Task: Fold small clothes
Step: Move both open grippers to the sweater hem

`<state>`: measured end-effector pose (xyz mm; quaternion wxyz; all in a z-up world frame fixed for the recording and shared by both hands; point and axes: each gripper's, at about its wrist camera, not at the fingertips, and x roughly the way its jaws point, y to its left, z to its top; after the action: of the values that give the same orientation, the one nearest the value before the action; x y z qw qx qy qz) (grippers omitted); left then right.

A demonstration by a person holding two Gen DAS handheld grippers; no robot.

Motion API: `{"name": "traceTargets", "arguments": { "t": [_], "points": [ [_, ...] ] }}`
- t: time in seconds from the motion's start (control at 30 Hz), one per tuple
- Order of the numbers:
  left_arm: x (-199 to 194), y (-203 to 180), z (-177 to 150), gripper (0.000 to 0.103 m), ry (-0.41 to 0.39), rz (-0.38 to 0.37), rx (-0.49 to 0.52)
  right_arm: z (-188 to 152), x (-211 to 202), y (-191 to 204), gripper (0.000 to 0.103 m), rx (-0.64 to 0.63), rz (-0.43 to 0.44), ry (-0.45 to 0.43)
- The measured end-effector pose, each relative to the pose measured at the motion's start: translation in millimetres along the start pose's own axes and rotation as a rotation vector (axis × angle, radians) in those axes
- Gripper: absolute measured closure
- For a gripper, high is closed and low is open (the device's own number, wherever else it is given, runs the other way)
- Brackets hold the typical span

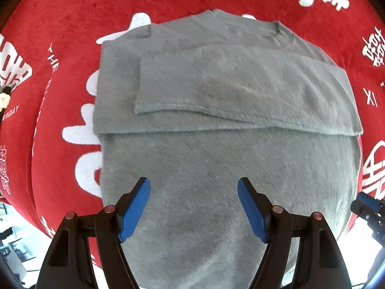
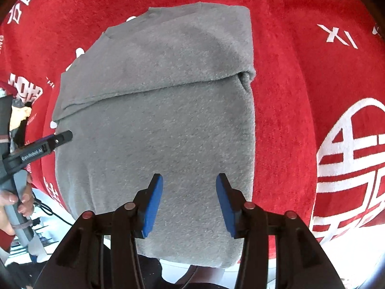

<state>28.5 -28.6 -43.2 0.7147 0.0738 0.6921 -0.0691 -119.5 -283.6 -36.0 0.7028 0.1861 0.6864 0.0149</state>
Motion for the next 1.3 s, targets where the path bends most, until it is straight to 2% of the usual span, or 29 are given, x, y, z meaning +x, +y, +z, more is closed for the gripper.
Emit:
{"name": "traceTargets", "arguments": {
  "t": [0.23, 0.4, 0.53, 0.63, 0.7, 0.73, 0.77, 0.8, 0.87, 0.97, 1.1, 1.2, 1.3],
  "points": [
    [0.8, -30.8, -8.6, 0.027, 0.036, 0.001, 0.024, -4.6, -8.3, -13.6, 0.053, 0.002, -0.014, -0.023],
    [-5.6, -59.1, -17.1, 0.027, 0.047, -0.014, 0.013, -0.9, -10.9, -24.9, 0.053, -0.004, -0.001, -0.005],
    [-13.5, -77.9, -27.9, 0.027, 0.052, -0.072, -0.028, 2.1, -15.8, -33.6, 0.053, -0.027, 0.017, 0.007],
    [-20.0, -91.4, -39.4, 0.027, 0.045, -0.108, -0.057, 3.6, -18.9, -37.9, 0.046, -0.059, 0.031, 0.018],
    [-26.8, -100.9, -49.3, 0.027, 0.028, -0.141, -0.081, 3.4, -20.9, -39.5, 0.046, -0.086, 0.045, 0.022],
    [-28.0, -97.9, -48.7, 0.021, 0.021, -0.149, -0.09, 3.2, -21.7, -40.0, 0.046, -0.101, 0.05, 0.023],
    [-31.1, -101.0, -52.8, 0.006, 0.015, -0.15, -0.099, 2.8, -22.1, -40.4, 0.046, -0.114, 0.057, 0.022],
    [-34.6, -104.0, -57.0, 0.001, 0.011, -0.15, -0.102, 2.1, -22.4, -40.6, 0.042, -0.123, 0.063, 0.021],
    [-39.4, -107.2, -62.3, 0.001, 0.004, -0.152, -0.097, 0.1, -23.0, -39.7, 0.035, -0.143, 0.074, 0.011],
    [-40.7, -104.8, -71.5, 0.001, 0.019, -0.141, -0.073, -5.6, -24.6, -35.9, 0.024, -0.158, 0.093, -0.004],
    [-33.8, -78.4, -79.7, 0.001, 0.031, -0.118, -0.076, -19.4, -22.2, -29.9, 0.023, -0.147, 0.117, 0.001],
    [-21.2, -55.2, -92.8, 0.001, 0.056, -0.133, -0.094, -34.5, -18.0, -25.2, 0.023, -0.117, 0.116, 0.014],
    [-19.7, -28.2, -114.4, 0.001, 0.085, -0.187, -0.122, -55.2, -11.2, -17.8, 0.023, -0.08, 0.115, 0.038]
  ]
}}
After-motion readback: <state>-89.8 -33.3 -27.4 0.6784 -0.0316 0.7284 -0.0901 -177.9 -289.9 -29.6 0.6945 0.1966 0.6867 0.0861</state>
